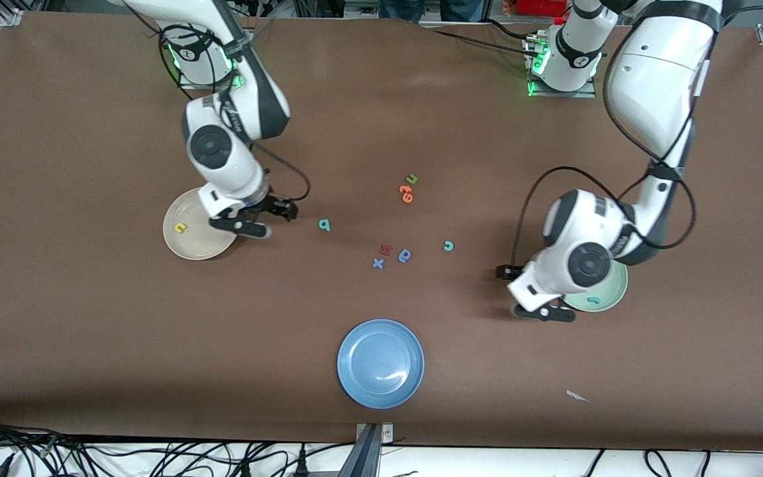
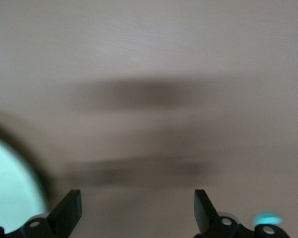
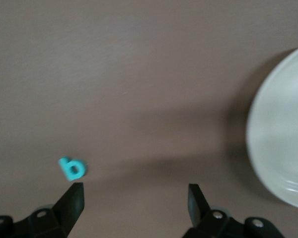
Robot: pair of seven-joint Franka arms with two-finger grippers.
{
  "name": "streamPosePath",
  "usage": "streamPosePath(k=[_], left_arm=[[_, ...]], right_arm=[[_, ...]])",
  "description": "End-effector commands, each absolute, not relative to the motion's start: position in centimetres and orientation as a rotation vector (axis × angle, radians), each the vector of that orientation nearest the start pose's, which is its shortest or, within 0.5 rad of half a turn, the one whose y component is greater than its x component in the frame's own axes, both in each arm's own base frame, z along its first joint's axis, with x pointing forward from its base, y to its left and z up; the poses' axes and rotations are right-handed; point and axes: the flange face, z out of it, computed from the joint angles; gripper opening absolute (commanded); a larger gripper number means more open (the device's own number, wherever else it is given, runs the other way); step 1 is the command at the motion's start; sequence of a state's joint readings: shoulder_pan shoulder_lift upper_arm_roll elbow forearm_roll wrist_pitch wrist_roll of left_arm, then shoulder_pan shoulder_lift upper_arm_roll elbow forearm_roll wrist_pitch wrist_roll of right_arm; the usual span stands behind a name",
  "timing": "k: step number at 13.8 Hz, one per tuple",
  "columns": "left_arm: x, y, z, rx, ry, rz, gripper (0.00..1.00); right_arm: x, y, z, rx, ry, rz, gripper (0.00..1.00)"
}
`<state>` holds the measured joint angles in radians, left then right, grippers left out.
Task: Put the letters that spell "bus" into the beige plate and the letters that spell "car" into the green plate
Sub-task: 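Grasp teal b with the right gripper while the left gripper grasps teal c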
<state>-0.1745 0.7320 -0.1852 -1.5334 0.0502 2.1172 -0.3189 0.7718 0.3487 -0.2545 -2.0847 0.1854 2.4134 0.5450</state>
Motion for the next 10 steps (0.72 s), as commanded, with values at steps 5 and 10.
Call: streamPosePath(k=[5, 10], left_arm=[[58.2, -31.4, 20.3, -3.183, -0.245, 0.158, 0.94], [56.8, -33.7, 18.9, -3.148, -0.305, 0.125, 0.8]], right_arm=[[50.4, 36.9, 22.3, -3.082, -0.155, -0.055, 0.95], [50.2, 37.3, 19.7, -3.105, -0.172, -0.026, 0.53]])
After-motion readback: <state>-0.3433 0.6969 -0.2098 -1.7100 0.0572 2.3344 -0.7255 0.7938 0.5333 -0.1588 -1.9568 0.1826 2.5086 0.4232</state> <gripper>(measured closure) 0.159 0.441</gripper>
